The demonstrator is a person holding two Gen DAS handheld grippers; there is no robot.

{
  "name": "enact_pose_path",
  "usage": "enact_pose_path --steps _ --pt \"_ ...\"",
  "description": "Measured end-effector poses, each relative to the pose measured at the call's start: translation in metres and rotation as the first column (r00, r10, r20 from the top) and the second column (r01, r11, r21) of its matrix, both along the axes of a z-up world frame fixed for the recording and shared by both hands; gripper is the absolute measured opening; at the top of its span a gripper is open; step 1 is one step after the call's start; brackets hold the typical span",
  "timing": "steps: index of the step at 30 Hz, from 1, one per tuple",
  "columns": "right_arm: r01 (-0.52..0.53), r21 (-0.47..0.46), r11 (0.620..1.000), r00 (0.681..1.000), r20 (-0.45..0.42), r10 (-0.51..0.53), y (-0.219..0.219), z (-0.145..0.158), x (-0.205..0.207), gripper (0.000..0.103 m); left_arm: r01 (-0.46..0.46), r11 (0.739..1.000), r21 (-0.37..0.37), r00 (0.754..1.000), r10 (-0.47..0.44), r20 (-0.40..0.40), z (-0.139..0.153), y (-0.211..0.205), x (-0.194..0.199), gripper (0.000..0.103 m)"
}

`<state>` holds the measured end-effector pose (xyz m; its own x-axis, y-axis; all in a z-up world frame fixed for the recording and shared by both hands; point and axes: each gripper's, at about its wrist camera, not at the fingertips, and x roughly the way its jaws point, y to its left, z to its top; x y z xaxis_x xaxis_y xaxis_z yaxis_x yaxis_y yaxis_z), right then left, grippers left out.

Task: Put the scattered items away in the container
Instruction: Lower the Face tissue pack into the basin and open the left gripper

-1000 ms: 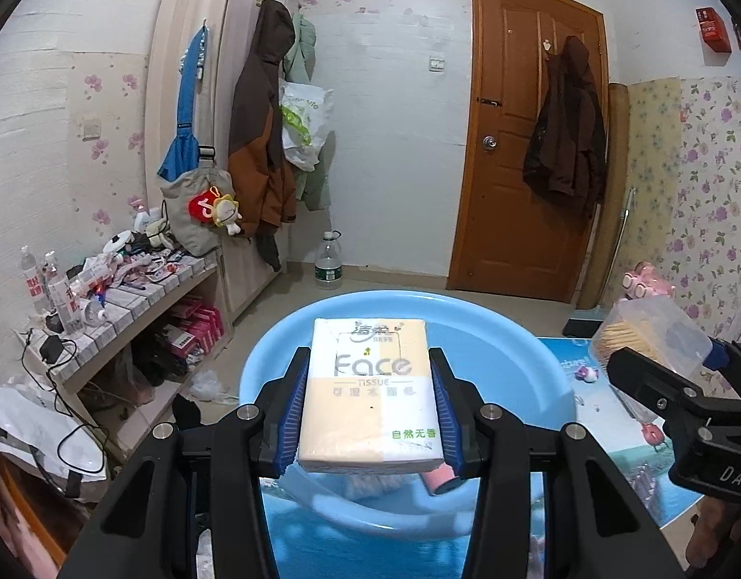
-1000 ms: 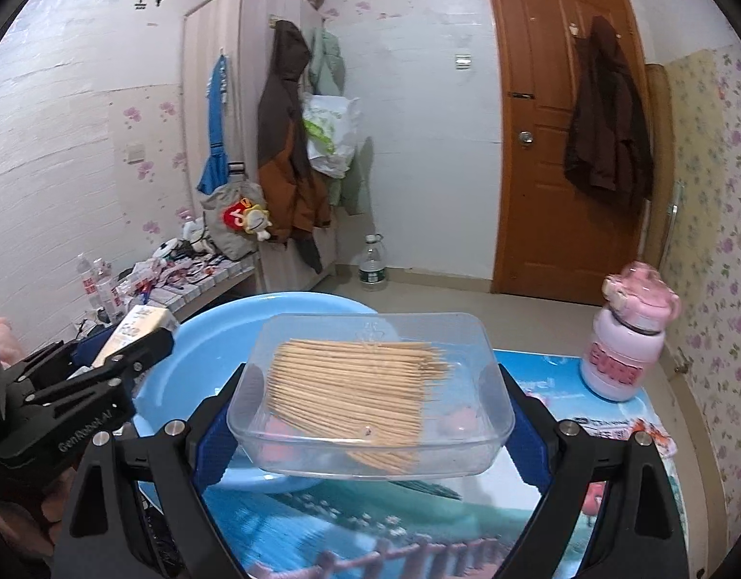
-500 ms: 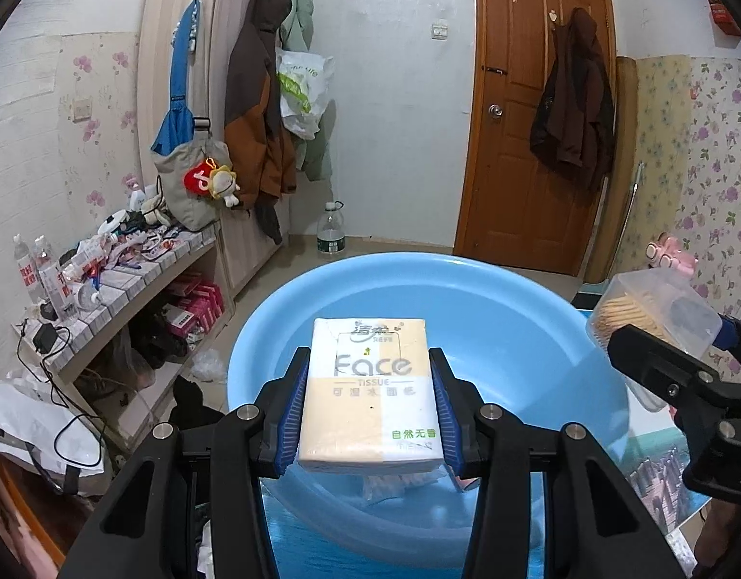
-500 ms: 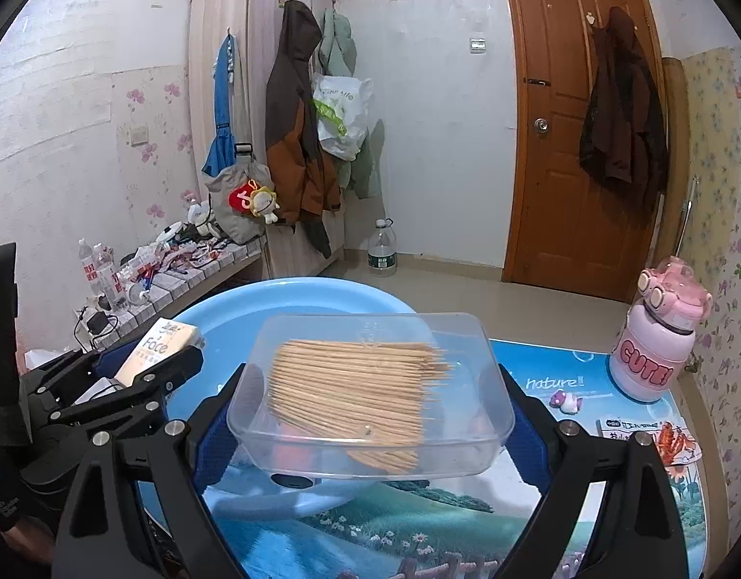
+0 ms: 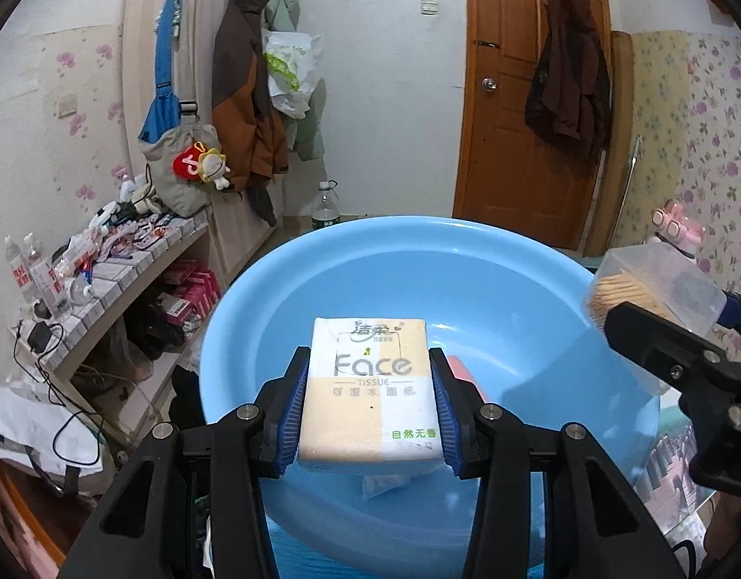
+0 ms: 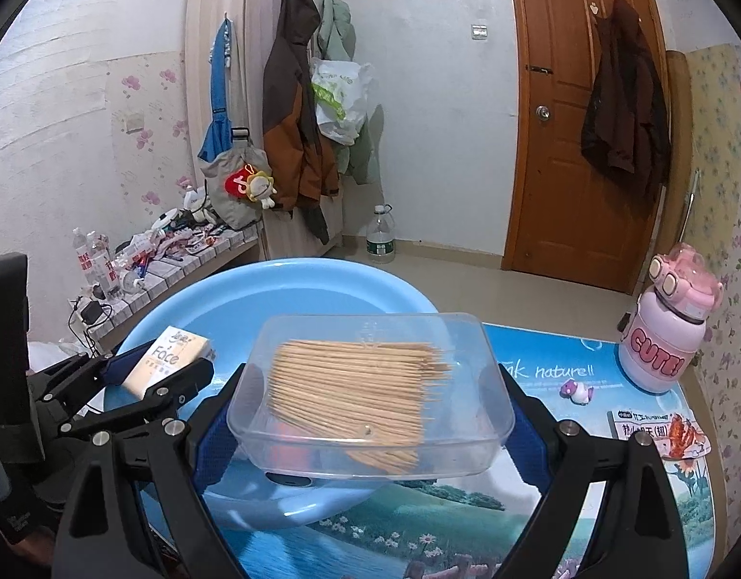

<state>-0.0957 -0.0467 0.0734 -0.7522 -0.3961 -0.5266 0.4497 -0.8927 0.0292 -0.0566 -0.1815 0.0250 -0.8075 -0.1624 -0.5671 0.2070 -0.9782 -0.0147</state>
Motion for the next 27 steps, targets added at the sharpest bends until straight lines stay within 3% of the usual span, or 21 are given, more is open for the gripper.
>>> enact_pose_path --steps 22,27 --pt "0.008 0.006 1.0 1.0 0.008 -0.008 -0.004 -0.005 -0.004 0.093 0.05 0.994 -0.093 0.999 -0.049 0.021 -0.003 0.017 -0.013 0.045" --pt "0.009 0.007 1.0 1.0 0.01 -0.01 -0.003 -0.006 -0.003 0.093 0.039 0.995 -0.087 0.999 -0.039 0.001 0.001 0.014 -0.009 0.057"
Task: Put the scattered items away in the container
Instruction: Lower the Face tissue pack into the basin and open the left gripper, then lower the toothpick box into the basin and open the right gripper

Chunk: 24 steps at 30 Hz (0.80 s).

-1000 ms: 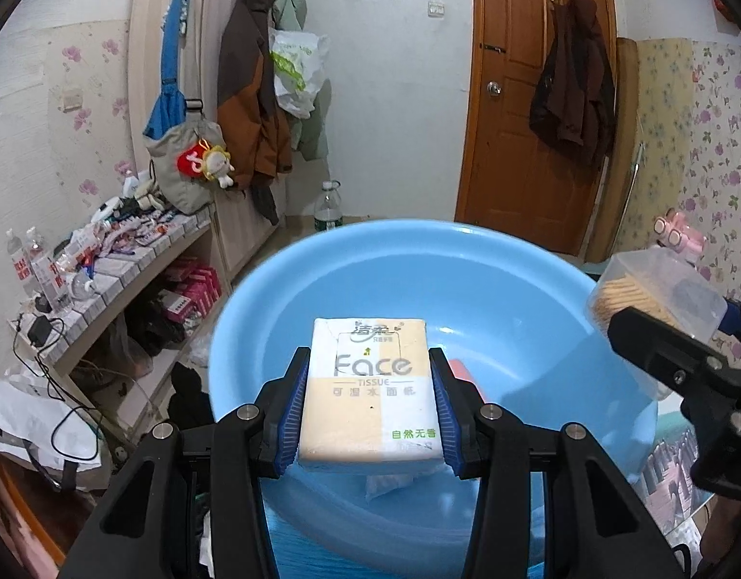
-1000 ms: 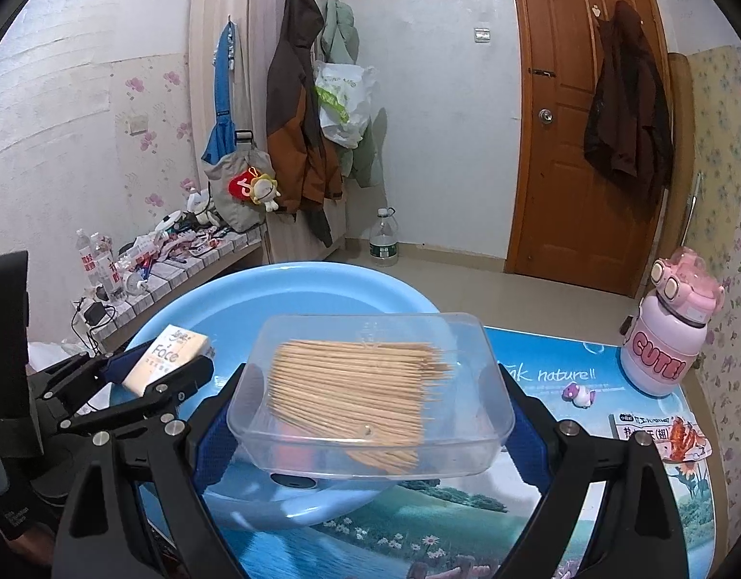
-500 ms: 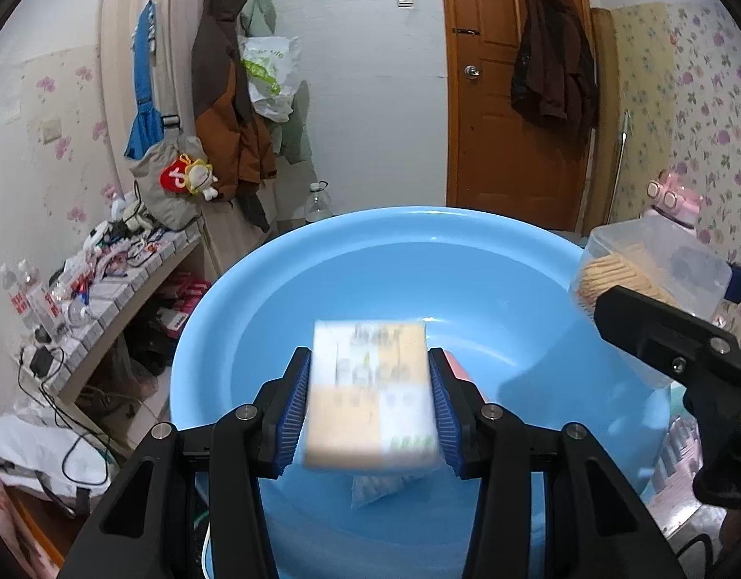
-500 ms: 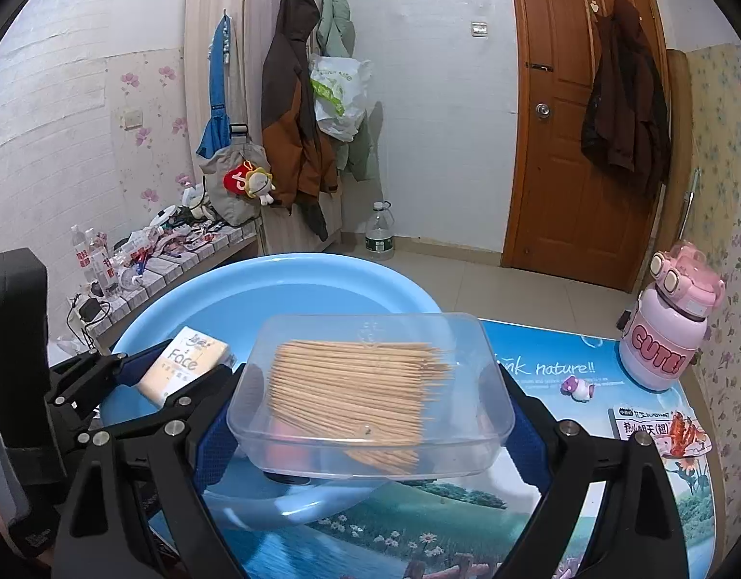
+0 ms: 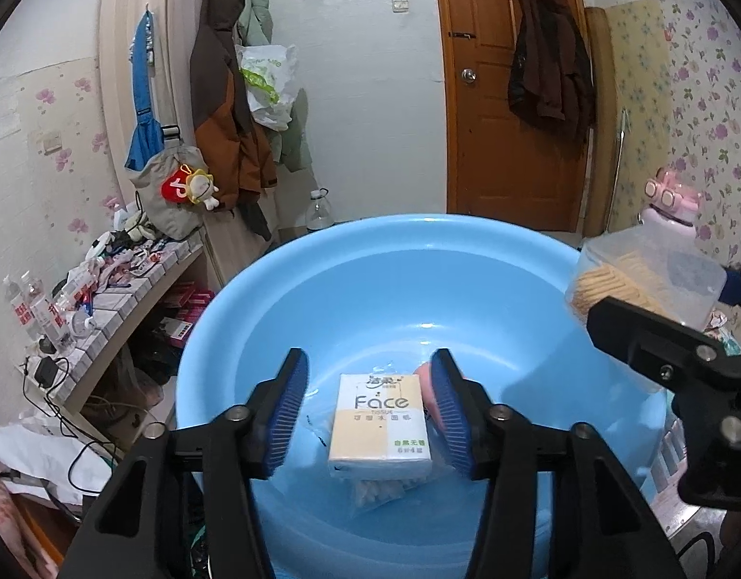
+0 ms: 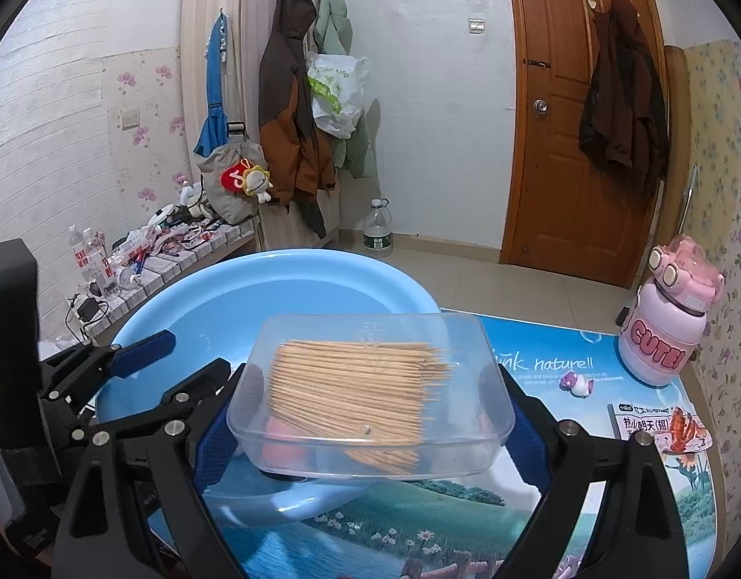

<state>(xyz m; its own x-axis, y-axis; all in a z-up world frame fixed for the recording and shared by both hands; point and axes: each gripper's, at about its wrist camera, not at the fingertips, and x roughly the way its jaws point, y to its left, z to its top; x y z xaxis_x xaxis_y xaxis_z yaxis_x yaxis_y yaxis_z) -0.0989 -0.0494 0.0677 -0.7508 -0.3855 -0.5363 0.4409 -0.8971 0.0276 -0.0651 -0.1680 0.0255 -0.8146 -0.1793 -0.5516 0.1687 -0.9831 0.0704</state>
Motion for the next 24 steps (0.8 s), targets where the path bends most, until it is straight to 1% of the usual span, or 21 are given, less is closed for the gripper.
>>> enact_pose_path --steps 1,4,5,7,8,10,13,16,20,24 --pt "0.001 0.0 1.0 1.0 0.0 -0.001 0.0 0.0 0.0 0.093 -0.002 1.0 0.0 1.0 0.002 -0.007 0.001 -0.001 0.001 0.062" --pt "-0.002 0.001 1.0 1.0 -0.003 0.002 0.0 0.0 0.0 0.093 -0.005 1.0 -0.01 0.999 0.005 -0.038 0.007 -0.002 0.006 0.07" --pt "-0.002 0.0 1.0 1.0 -0.002 0.002 0.0 0.0 0.0 0.093 -0.003 1.0 -0.011 0.999 0.003 -0.045 0.009 -0.002 0.007 0.071" --pt "-0.004 0.001 1.0 1.0 -0.002 0.004 0.001 -0.002 -0.001 0.093 0.008 1.0 -0.012 0.998 -0.009 -0.055 0.012 -0.003 0.01 0.079" --pt "-0.004 0.002 1.0 1.0 -0.002 0.004 0.0 -0.002 -0.001 0.093 0.011 1.0 -0.019 0.998 -0.012 -0.061 0.013 -0.003 0.012 0.081" --pt "-0.004 -0.002 1.0 1.0 0.003 0.004 0.0 -0.002 -0.002 0.093 0.008 0.999 -0.035 0.997 -0.011 -0.071 0.015 -0.004 0.014 0.091" --pt "-0.003 0.0 1.0 1.0 0.002 0.003 0.001 -0.003 -0.001 0.093 0.003 0.999 -0.041 0.997 -0.006 -0.076 0.017 -0.008 0.017 0.093" --pt "-0.001 -0.002 1.0 1.0 -0.001 0.001 0.001 -0.002 -0.002 0.093 -0.02 0.999 -0.042 0.996 0.016 -0.091 0.021 -0.014 0.022 0.098" --pt "0.016 -0.016 1.0 1.0 -0.008 -0.016 0.006 0.003 -0.002 0.093 -0.046 0.999 -0.022 0.993 0.043 -0.11 0.026 -0.026 0.025 0.098" --pt "0.021 -0.011 1.0 1.0 -0.004 -0.021 0.007 0.004 -0.005 0.093 -0.072 0.997 0.001 0.99 0.071 -0.12 0.029 -0.038 0.026 0.098"
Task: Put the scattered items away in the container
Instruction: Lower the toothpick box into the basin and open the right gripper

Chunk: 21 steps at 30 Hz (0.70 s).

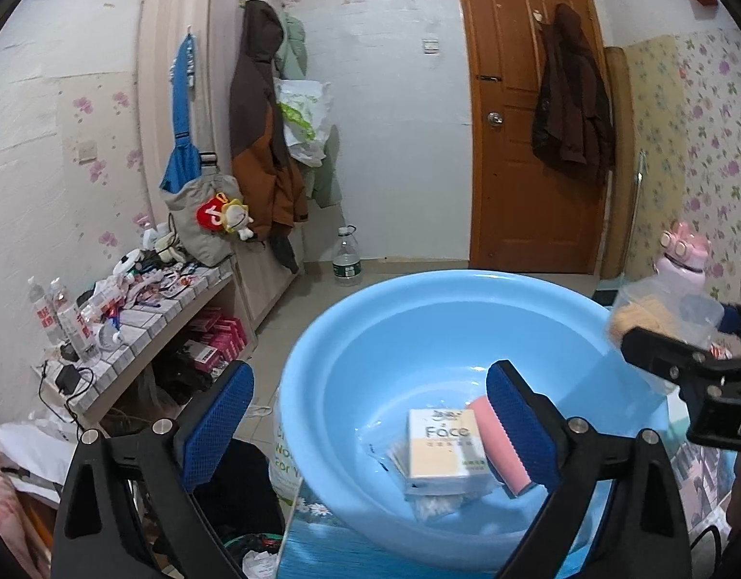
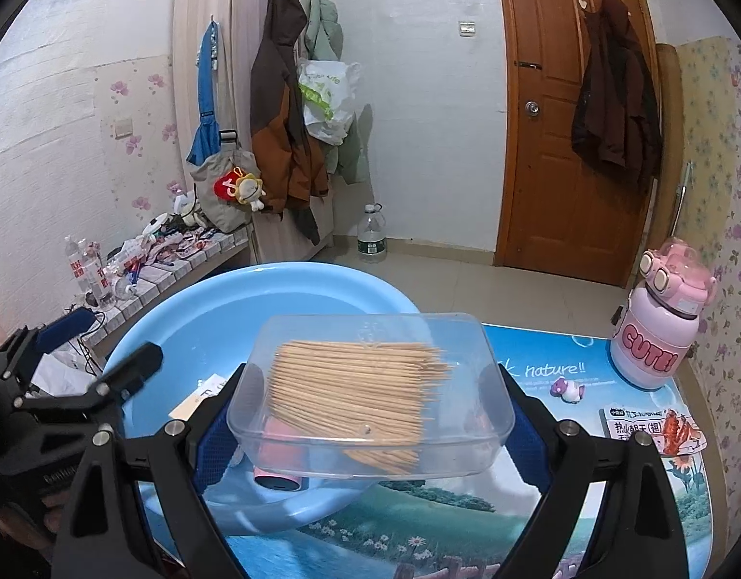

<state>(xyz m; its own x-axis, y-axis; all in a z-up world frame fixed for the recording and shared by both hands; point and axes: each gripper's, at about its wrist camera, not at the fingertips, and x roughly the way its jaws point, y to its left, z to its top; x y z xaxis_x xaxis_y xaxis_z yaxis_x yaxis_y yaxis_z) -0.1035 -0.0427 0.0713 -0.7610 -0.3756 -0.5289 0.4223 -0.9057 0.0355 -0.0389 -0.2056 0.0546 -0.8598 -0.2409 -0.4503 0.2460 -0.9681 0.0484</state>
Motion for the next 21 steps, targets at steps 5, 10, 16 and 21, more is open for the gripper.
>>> enact_pose_path --steps 5,10,16,21 --pt "-0.035 0.017 0.999 0.999 0.027 0.035 -0.009 -0.007 0.002 0.093 0.0 0.999 0.036 1.0 0.0 -0.001 0.0 -0.005 0.001 0.099" --pt "-0.088 0.04 0.995 0.995 0.055 0.086 -0.024 -0.017 0.004 0.093 -0.008 0.999 0.047 1.0 0.008 0.0 0.0 -0.008 0.001 0.099" --pt "-0.12 0.068 0.99 0.991 0.07 0.115 -0.038 -0.019 -0.005 0.093 -0.055 0.993 0.109 0.998 0.053 0.019 -0.002 -0.027 0.0 0.1" --pt "-0.168 0.106 0.98 0.98 0.121 0.155 -0.058 -0.023 -0.016 0.093 -0.093 0.979 0.184 0.995 0.087 0.04 -0.004 -0.045 -0.002 0.101"
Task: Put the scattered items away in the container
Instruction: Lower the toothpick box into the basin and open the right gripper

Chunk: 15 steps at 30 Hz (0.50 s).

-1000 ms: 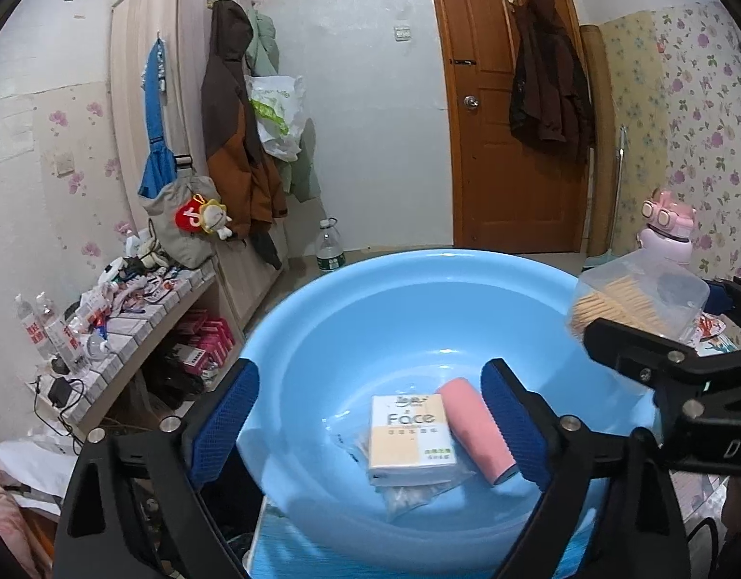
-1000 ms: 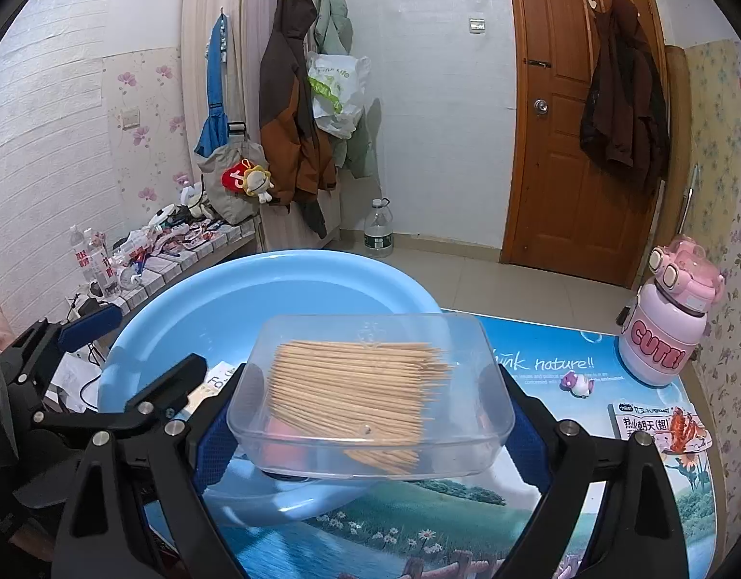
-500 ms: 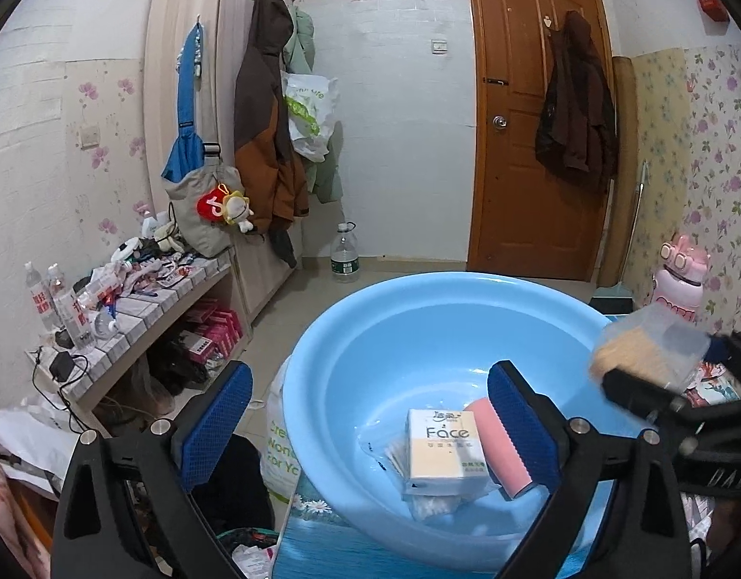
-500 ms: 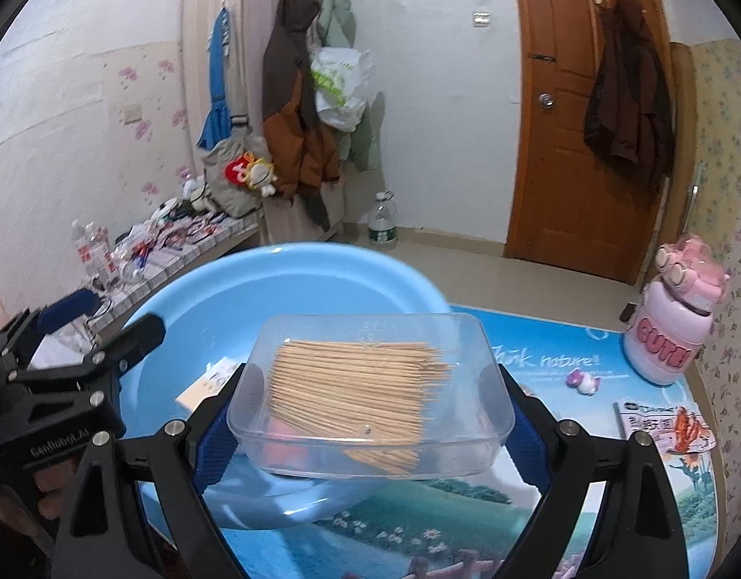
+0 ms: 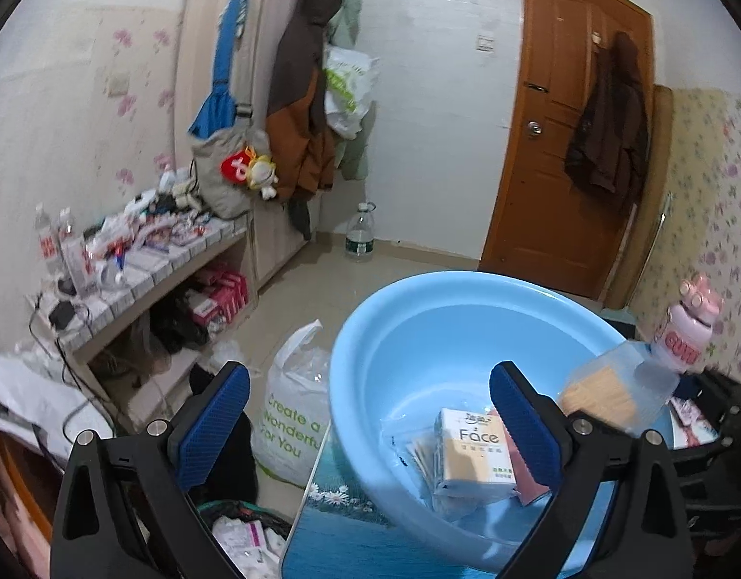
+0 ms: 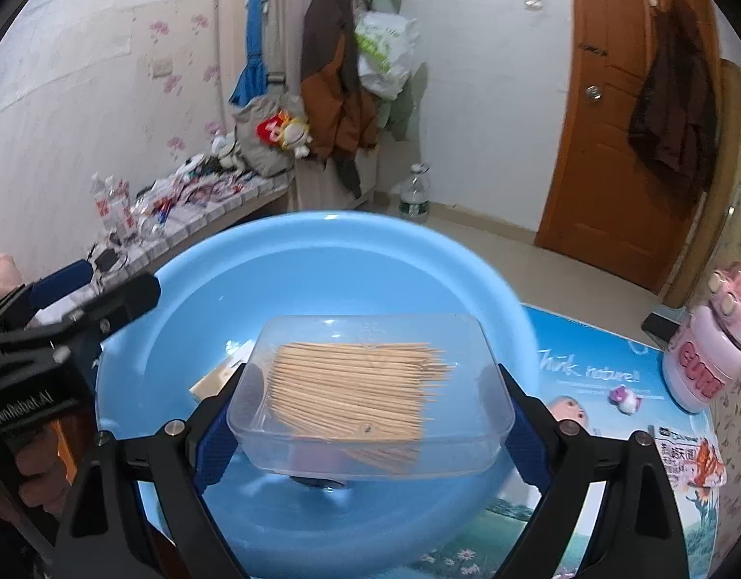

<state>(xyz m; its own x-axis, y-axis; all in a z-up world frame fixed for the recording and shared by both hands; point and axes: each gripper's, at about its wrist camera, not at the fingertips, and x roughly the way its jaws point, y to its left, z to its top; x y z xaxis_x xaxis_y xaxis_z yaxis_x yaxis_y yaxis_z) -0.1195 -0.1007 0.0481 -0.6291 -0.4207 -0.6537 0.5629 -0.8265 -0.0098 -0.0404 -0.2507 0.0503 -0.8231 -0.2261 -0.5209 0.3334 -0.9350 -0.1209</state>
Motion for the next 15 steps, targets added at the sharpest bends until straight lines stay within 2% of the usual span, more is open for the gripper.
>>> enact_pose_path --steps 3,7,15 --pt "-0.038 0.051 0.998 0.998 0.056 0.035 -0.015 -0.007 -0.007 0.093 -0.016 0.999 0.032 1.0 0.015 0.014 -0.003 -0.007 0.0 0.101" --pt "-0.074 0.118 0.99 0.993 0.096 0.063 -0.029 -0.014 -0.011 0.093 -0.021 0.999 0.034 1.0 0.02 0.021 -0.006 -0.009 -0.002 0.101" --pt "-0.077 0.15 0.986 0.987 0.152 0.054 -0.037 -0.02 -0.016 0.093 -0.006 0.999 0.033 1.0 0.005 0.023 -0.009 -0.006 -0.004 0.101"
